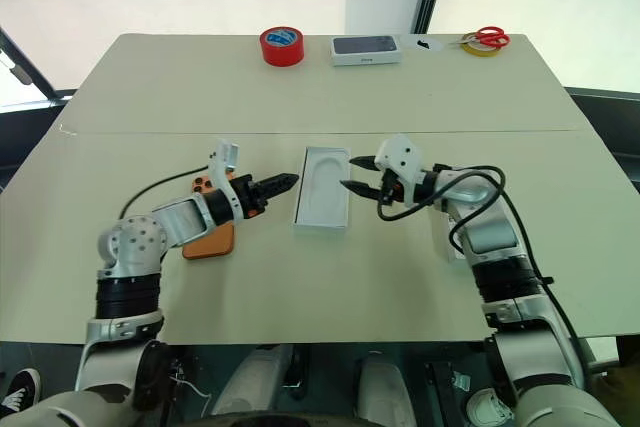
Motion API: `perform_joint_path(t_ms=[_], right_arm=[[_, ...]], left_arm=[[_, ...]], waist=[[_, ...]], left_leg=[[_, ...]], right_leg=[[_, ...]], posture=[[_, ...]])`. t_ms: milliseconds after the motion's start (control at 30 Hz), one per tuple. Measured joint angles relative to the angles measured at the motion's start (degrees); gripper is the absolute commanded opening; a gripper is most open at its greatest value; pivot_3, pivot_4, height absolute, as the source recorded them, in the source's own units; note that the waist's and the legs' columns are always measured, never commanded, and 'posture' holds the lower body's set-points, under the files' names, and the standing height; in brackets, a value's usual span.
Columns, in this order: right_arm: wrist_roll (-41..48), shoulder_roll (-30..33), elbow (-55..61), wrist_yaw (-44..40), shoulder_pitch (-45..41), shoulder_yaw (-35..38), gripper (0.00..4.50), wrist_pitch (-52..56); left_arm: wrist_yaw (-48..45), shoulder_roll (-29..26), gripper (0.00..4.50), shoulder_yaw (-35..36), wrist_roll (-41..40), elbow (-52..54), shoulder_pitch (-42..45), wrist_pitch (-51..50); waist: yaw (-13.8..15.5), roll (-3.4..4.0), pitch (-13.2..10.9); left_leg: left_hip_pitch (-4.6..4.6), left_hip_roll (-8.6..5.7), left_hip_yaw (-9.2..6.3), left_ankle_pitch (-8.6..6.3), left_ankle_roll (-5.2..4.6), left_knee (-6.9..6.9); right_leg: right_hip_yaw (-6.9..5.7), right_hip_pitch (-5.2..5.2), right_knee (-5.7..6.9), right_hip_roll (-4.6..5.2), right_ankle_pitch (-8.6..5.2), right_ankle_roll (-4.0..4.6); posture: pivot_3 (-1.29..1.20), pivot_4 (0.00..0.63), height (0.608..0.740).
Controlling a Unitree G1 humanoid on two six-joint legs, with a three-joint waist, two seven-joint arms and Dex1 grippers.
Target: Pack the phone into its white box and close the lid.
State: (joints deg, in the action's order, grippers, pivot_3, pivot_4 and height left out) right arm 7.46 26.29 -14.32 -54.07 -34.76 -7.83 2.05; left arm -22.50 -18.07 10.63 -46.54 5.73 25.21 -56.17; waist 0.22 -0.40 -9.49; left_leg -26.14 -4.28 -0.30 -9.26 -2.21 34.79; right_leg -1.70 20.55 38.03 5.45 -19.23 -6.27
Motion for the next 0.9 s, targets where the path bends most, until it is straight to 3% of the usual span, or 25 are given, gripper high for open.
perform_joint_path(t_ms=[33, 167, 300, 533, 900], right_arm=[[-1.84, -0.96, -1.32, 1.38, -1.02, -1.3, 0.05, -1.26], [-9.68, -2.77, -8.52, 4.2, -4.09, -7.54, 0.05, -5.11], [-16.71, -2.7, -15.2, 5.1, -6.86, -12.93, 0.05, -9.98], [-20.63, -5.67, -22.35, 5.39, -10.99, -15.47, 0.05, -15.71], [-20.35, -8.19, -27.64, 5.88, -12.65, -14.15, 0.05, -17.92]], left_arm=[[-1.88, -1.9, 1.86, -0.33, 1.54, 0.56, -0.97, 2.52], [-9.12, -7.54, 1.86, 0.06, 3.32, 2.77, -5.79, 8.71], [-21.33, -15.42, 1.86, 0.52, 5.98, 7.94, -15.92, 18.26], [-24.72, -17.45, 1.86, 4.95, 6.46, 7.42, -18.74, 22.99], [-21.55, -16.66, 1.86, 6.35, 5.14, 7.76, -20.54, 21.39]], waist=[[-0.14, 0.01, 0.01], [0.19, 0.01, 0.0], [-0.53, 0.08, 0.01], [-1.27, 0.0, 0.05], [-1.37, 0.01, 0.05]], left_leg=[[0.02, -0.01, 0.0, 0.02, 0.03, -0.07], [0.01, -0.02, 0.0, 0.03, 0.05, -0.16], [0.07, -0.1, 0.05, 0.08, 0.11, -0.43], [0.7, -0.07, -0.04, 0.01, 0.0, -0.9], [0.76, 0.05, -0.04, 0.07, 0.1, -0.98]], right_leg=[[0.01, 0.03, 0.0, 0.01, 0.0, 0.01], [0.01, 0.11, -0.03, 0.02, -0.01, 0.02], [0.08, 0.18, -0.06, 0.09, 0.0, 0.05], [0.14, -0.09, -0.05, 0.03, -0.03, 0.11], [0.16, -0.06, 0.02, -0.09, -0.05, 0.15]], posture=[[0.0, 0.15, 0.738], [0.0, 0.15, 0.738], [0.0, 0.15, 0.738], [0.0, 0.15, 0.738], [0.0, 0.15, 0.738]])
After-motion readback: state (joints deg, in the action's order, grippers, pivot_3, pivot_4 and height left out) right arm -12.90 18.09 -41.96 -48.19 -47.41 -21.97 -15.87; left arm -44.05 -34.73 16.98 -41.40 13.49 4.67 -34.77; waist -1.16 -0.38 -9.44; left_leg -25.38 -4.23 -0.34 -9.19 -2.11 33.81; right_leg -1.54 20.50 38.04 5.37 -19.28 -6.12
